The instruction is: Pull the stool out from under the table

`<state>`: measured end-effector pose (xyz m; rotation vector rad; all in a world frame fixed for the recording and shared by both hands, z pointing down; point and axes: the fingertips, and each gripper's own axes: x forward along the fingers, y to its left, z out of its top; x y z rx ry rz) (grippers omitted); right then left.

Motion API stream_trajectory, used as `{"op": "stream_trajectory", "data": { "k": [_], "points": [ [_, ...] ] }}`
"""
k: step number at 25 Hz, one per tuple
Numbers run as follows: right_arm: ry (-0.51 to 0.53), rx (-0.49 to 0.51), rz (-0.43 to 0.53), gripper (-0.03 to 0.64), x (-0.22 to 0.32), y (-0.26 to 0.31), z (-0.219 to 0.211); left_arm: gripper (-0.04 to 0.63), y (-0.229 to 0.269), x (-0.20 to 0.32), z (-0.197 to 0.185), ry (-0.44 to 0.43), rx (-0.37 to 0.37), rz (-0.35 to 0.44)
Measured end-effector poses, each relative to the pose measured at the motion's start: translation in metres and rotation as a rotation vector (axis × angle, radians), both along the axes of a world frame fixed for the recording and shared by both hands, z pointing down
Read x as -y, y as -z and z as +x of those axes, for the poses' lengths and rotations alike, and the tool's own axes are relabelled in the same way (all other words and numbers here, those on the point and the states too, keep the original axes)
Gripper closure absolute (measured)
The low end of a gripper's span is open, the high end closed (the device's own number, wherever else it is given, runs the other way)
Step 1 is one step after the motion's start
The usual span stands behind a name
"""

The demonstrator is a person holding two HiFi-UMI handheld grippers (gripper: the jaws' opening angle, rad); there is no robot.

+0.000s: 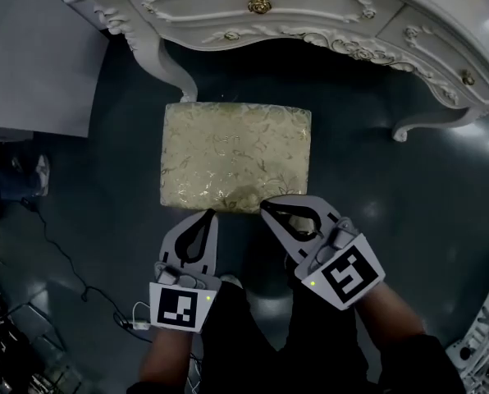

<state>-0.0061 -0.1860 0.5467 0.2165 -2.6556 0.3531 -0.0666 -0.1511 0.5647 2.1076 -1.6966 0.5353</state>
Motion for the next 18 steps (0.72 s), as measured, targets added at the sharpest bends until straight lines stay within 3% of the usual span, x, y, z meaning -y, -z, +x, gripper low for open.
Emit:
{"op": "stream_trajectory", "data": {
  "k": [10,18],
  "points": [
    [-0.028,-0.071,-0.063,0.589,-0.017,0.122,0.016,0.588,0.135,-0.025,0.019,0.036,-0.064,-0.098],
    [-0.094,-0.037,-0.062,0.589,-0.059,0.226,0.021,0.588,0.237,-0.073,0.028,-0.049,-0.065,-0.034]
  ]
}}
